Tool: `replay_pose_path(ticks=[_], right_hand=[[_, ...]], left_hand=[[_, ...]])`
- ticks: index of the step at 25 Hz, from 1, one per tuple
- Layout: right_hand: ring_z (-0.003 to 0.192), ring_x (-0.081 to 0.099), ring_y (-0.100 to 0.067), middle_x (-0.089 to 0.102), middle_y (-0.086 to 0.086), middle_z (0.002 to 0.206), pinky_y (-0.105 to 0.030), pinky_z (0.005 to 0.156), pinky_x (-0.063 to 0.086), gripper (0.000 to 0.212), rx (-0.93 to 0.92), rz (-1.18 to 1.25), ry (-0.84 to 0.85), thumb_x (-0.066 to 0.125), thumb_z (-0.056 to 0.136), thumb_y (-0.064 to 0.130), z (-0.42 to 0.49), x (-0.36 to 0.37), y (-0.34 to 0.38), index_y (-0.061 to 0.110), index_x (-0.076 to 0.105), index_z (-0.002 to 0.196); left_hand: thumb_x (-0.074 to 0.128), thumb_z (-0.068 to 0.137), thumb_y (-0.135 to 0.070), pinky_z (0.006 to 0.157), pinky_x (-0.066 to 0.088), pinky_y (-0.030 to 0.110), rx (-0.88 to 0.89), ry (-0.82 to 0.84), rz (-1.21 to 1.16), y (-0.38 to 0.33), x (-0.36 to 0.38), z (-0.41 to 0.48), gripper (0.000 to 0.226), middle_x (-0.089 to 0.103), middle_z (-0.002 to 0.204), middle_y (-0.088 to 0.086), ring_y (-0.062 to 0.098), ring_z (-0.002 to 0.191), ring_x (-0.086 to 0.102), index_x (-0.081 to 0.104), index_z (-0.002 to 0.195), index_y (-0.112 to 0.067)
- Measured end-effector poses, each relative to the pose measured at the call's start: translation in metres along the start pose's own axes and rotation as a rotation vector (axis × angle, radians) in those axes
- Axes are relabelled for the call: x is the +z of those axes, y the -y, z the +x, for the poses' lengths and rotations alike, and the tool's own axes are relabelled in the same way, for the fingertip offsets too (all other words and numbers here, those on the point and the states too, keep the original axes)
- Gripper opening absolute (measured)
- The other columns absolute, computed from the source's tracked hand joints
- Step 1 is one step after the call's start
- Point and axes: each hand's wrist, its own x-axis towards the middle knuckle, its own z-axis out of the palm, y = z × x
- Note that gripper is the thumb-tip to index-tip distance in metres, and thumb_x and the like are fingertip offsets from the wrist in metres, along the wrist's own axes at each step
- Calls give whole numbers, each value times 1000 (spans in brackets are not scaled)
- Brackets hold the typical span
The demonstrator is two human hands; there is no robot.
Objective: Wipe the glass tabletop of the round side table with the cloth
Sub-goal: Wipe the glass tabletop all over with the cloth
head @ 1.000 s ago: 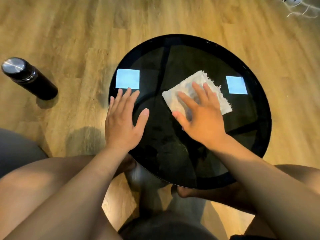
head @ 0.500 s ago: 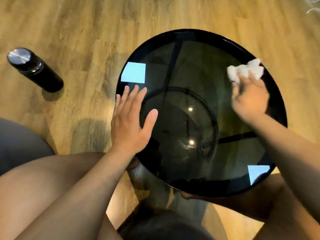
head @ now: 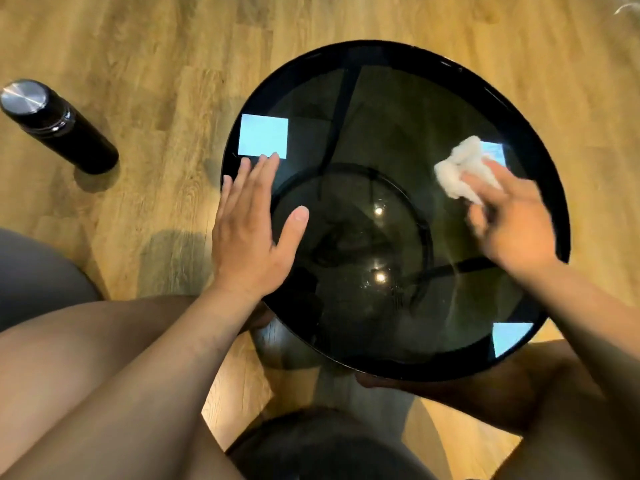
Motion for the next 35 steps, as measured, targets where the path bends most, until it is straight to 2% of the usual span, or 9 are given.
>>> replay_pose_path(ticks=[2,5,9,11,18,25,29,31,35], right_hand=[[99,58,-52,50,-25,138,-54,86,50,55,229,-33,3,32,86,39,21,-9,-52,16,58,128],[96,56,-47,58,-20,124,-50,84,45,45,290,-69,-96,36,89,34,63,12,12,12,59,121],[107,53,-43,58,-6,134,-47,90,43,39,-38,109,-80,42,91,31,73,42,184,26,61,125],[110,51,-39,57,-2,137,-48,90,46,38,-231,169,6,46,88,30,47,33,214,26,67,120],[108,52,-35,55,-1,138,-47,89,47,24,-541,250,133,62,93,33,-92,-12,84,27,68,116],[116,47,-39,51,-3,141,-45,99,40,34,-69,138,-141,49,97,41,105,41,39,23,72,115],[127,39,-42,39,-11,148,-50,105,35,38,117,-74,58,38,97,39,205,42,42,28,48,133],[127,37,-43,35,-13,149,-51,102,35,40,149,-100,123,36,98,40,209,35,50,28,45,134],[104,48,-43,46,-13,139,-47,78,42,36,127,-129,-31,43,94,43,111,35,103,22,56,121]], left_hand=[[34,95,-49,123,12,46,-5,-13,-8,0,-1,1,65,34,157,5,23,150,20,28,151,-15],[33,96,-48,122,13,47,-8,-9,-21,2,-1,1,65,33,158,6,23,150,19,28,151,-15],[31,98,-47,123,11,43,-19,-30,-26,2,0,0,66,25,161,9,23,151,15,24,153,-13],[27,98,-49,123,9,42,-23,-29,-19,0,0,-1,67,22,162,9,22,151,13,21,154,-13],[28,97,-50,123,11,45,-1,13,41,-1,0,0,66,26,160,8,22,151,15,25,153,-14],[33,96,-48,123,11,43,-30,19,0,1,-1,1,65,30,159,6,22,150,18,28,151,-14],[33,96,-49,123,13,45,-51,34,-8,2,0,2,63,33,157,6,22,150,19,32,150,-17],[32,96,-50,122,14,46,-48,36,-4,2,0,3,62,34,157,6,23,150,20,33,149,-18],[31,96,-50,122,15,46,-44,26,2,3,-1,4,61,36,156,6,24,149,21,34,148,-18]])
